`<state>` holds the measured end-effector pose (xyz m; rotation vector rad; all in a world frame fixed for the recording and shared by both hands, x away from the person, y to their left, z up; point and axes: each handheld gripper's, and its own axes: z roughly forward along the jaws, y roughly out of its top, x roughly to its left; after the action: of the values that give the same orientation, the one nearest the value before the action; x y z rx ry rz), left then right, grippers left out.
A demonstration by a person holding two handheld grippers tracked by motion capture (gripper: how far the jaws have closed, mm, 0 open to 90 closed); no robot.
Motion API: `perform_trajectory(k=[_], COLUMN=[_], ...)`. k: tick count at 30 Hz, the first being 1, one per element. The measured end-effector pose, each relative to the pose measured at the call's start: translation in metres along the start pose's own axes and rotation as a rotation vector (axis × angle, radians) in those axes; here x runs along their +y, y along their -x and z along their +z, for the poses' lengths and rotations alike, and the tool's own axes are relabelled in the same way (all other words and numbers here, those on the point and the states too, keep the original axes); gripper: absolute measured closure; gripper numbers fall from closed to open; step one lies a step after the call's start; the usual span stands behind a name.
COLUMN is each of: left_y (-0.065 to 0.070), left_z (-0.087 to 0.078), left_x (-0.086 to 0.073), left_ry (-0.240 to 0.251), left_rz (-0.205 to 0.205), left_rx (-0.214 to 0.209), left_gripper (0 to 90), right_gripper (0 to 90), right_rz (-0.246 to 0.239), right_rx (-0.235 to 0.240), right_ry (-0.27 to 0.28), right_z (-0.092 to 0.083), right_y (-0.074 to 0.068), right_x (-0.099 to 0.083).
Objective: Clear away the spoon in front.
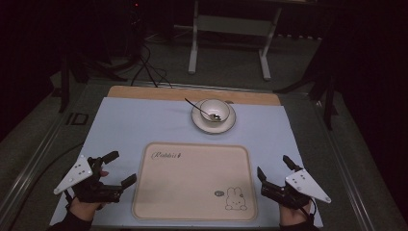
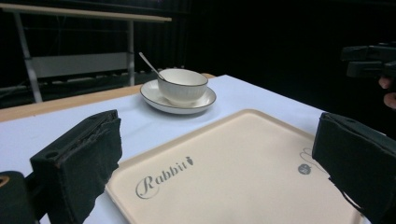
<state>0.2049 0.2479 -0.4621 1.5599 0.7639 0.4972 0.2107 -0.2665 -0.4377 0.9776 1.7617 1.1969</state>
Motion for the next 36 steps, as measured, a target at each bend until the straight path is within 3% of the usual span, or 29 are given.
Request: perform_trajectory(k=[6,7,9,18,25,28,29,30,36], left_y=[-0.002,-0.003,-0.004,-0.003,0.001,0.006,0.007,0.008,0.017], left_z=[0.002,0.003,0.005,0.008,0.011,0.011,0.011,0.011,0.02], left_x=[-0.002,-0.003,-0.004,-0.006,-0.003,0.002,0.002,0.003,0.006], left_ry=[0.005,0.0,-0.009,-0.003,-0.041,-0.054,-0.044,-0.048,-0.121], left_rz=[-0.009,-0.009,-0.013,-0.009,-0.025,-0.023,-0.039,-0.047,0.018], left_rx=[-0.006,-0.011,-0.022,-0.046,-0.087,-0.147,-0.195,-0.212,-0.186], left_gripper=[1.9,1.8,1.8,1.9,1.9,3.1,3.1,2.9,2.9], right_gripper=[11.5,11.3,11.3,11.3,11.3,11.3,11.3,11.3,11.3], right_rz=[0.006,0.02,0.021,0.002,0.002,0.005,0.006,0.007,0.001], right_rx=[0.027,0.064,0.078,0.075,0.075,0.071,0.071,0.074,0.075], right_ry=[0.015,0.014,0.007,-0.002,0.0,0.001,0.001,-0.001,-0.001], right_z=[-0.003,-0.003,-0.004,-0.005,-0.005,-0.005,-0.005,-0.004,-0.004], right_y=[-0.001,0.0,-0.002,-0.005,-0.005,-0.004,-0.004,-0.004,-0.006], right_x=[0.001,0.001,0.002,0.003,0.003,0.003,0.003,0.003,0.003])
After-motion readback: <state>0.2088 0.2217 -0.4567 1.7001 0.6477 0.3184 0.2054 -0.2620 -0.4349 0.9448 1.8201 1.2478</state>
